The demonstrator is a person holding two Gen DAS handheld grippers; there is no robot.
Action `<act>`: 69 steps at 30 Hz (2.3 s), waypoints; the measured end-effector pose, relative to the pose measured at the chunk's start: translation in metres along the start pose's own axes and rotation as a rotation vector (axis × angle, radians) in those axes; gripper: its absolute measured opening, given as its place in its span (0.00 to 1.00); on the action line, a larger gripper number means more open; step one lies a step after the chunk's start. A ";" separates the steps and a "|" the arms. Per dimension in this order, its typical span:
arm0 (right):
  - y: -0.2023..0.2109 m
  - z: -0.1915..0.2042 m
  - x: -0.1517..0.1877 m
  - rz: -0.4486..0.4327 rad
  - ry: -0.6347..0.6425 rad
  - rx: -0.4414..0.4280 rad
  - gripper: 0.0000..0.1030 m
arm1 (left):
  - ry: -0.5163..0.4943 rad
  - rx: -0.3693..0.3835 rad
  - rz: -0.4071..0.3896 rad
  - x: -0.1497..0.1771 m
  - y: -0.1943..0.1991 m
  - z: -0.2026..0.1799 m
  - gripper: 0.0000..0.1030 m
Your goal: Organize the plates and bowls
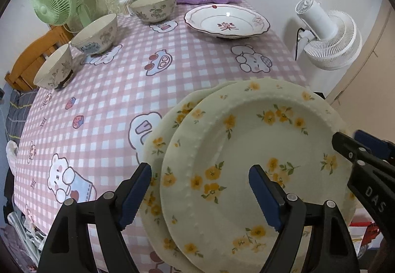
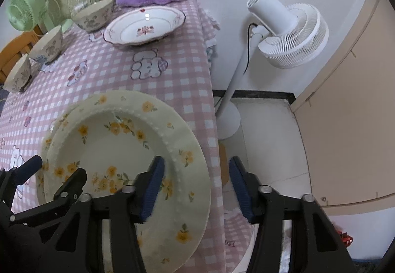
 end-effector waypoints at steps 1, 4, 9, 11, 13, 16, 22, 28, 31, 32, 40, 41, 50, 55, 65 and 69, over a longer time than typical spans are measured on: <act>-0.001 0.003 -0.001 0.001 0.013 0.007 0.34 | 0.001 0.004 0.002 0.000 0.000 0.001 0.80; -0.003 0.009 -0.001 0.005 0.031 0.026 0.33 | 0.010 0.021 0.012 0.002 0.001 0.006 0.80; -0.007 0.014 -0.001 0.019 0.030 0.022 0.33 | 0.018 0.029 0.023 0.002 0.001 0.010 0.80; -0.008 0.017 -0.001 0.026 0.031 0.017 0.33 | 0.014 0.022 0.025 0.003 0.002 0.012 0.80; -0.009 0.020 -0.001 0.032 0.032 0.013 0.33 | 0.013 0.021 0.023 0.002 0.003 0.014 0.80; -0.011 0.023 -0.001 0.040 0.010 0.004 0.34 | 0.009 0.022 0.025 0.000 0.004 0.019 0.80; -0.009 0.024 0.000 0.048 -0.033 0.028 0.35 | -0.027 0.047 0.021 -0.005 0.006 0.024 0.80; 0.013 0.036 -0.011 -0.001 -0.116 0.014 0.56 | -0.093 0.091 -0.002 -0.019 0.018 0.035 0.80; 0.030 0.048 -0.020 -0.046 -0.149 0.024 0.74 | -0.118 0.121 -0.009 -0.029 0.026 0.045 0.80; 0.034 0.052 -0.023 -0.051 -0.157 0.022 0.74 | -0.130 0.127 -0.020 -0.034 0.031 0.050 0.81; 0.068 0.087 -0.061 -0.138 -0.200 0.052 0.74 | -0.165 0.174 -0.116 -0.083 0.052 0.083 0.89; 0.070 0.089 -0.065 -0.149 -0.206 0.060 0.74 | -0.163 0.188 -0.115 -0.088 0.052 0.085 0.89; 0.074 0.090 -0.110 -0.203 -0.227 0.057 0.74 | -0.149 0.205 -0.135 -0.134 0.046 0.079 0.91; 0.054 0.076 -0.141 -0.194 -0.178 0.050 0.74 | -0.154 0.149 -0.165 -0.160 0.034 0.060 0.91; 0.009 0.044 -0.200 -0.217 -0.111 -0.016 0.74 | -0.086 0.093 -0.187 -0.208 0.000 0.024 0.90; -0.009 0.033 -0.221 -0.222 -0.079 -0.022 0.74 | -0.064 0.101 -0.183 -0.223 -0.016 0.011 0.89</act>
Point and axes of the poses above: each gripper's, at about its wrist camera, not at the fingertips, and y roughly against the way its jaws point, z to its left, x to its underside, the point moved 7 cm from there along -y, roughly the way its jaws point, and after that the axes turned 8 degrees about y, right-handed, at the moved point
